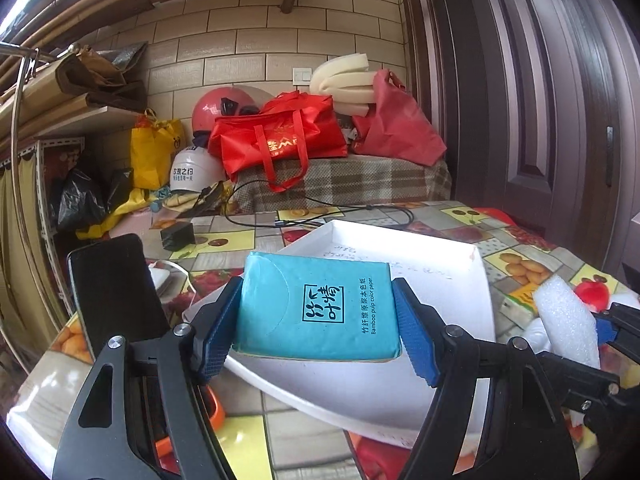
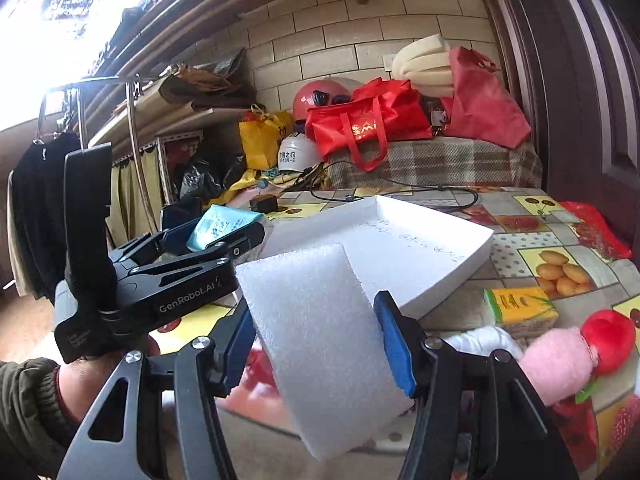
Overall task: Organize soft objects
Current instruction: 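Carry the tissue pack to the white tray and release it with the left gripper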
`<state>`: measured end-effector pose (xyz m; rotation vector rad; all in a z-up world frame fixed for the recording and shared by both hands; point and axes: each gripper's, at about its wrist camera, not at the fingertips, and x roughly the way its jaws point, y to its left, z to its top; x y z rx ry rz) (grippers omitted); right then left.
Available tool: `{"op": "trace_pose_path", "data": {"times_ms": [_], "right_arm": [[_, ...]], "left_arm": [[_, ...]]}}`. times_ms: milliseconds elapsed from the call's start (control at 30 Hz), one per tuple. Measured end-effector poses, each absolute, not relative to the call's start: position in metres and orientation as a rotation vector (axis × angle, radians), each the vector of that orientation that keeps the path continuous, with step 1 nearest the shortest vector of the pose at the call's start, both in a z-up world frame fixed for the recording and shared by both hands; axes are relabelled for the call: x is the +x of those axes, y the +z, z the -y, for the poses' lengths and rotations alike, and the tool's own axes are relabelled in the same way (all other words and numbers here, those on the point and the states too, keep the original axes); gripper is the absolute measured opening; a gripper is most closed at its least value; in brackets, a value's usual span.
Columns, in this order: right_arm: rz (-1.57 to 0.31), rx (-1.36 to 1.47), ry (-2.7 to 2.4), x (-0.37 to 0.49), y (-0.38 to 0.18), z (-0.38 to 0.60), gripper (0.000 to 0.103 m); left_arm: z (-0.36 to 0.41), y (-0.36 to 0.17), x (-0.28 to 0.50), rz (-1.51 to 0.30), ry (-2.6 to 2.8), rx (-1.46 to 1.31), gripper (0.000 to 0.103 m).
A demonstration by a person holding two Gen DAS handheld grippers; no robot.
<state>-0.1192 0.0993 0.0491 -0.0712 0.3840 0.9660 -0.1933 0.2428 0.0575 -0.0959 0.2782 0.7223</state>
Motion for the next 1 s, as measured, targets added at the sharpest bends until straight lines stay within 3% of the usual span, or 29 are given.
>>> {"op": "trace_pose_path", "data": {"times_ms": [767, 800, 900, 967, 1000], "right_arm": [[-0.582, -0.008, 0.728, -0.032, 0.037, -0.162, 0.060], [-0.581, -0.009, 0.718, -0.032, 0.037, -0.162, 0.062], [-0.575, 0.015, 0.686, -0.030, 0.038, -0.156, 0.083], [-0.570, 0.033, 0.696, -0.030, 0.039, -0.153, 0.085], [-0.568, 0.036, 0.696, -0.032, 0.039, -0.152, 0.085]], "left_arm": [[-0.298, 0.049, -0.126, -0.448, 0.824, -0.140, 0.074], [-0.299, 0.050, -0.127, -0.443, 0.831, -0.144, 0.076], [-0.303, 0.051, -0.135, -0.414, 0.846, -0.176, 0.087], [-0.303, 0.052, -0.138, -0.402, 0.864, -0.182, 0.102], [-0.303, 0.053, -0.139, -0.397, 0.864, -0.179, 0.102]]}}
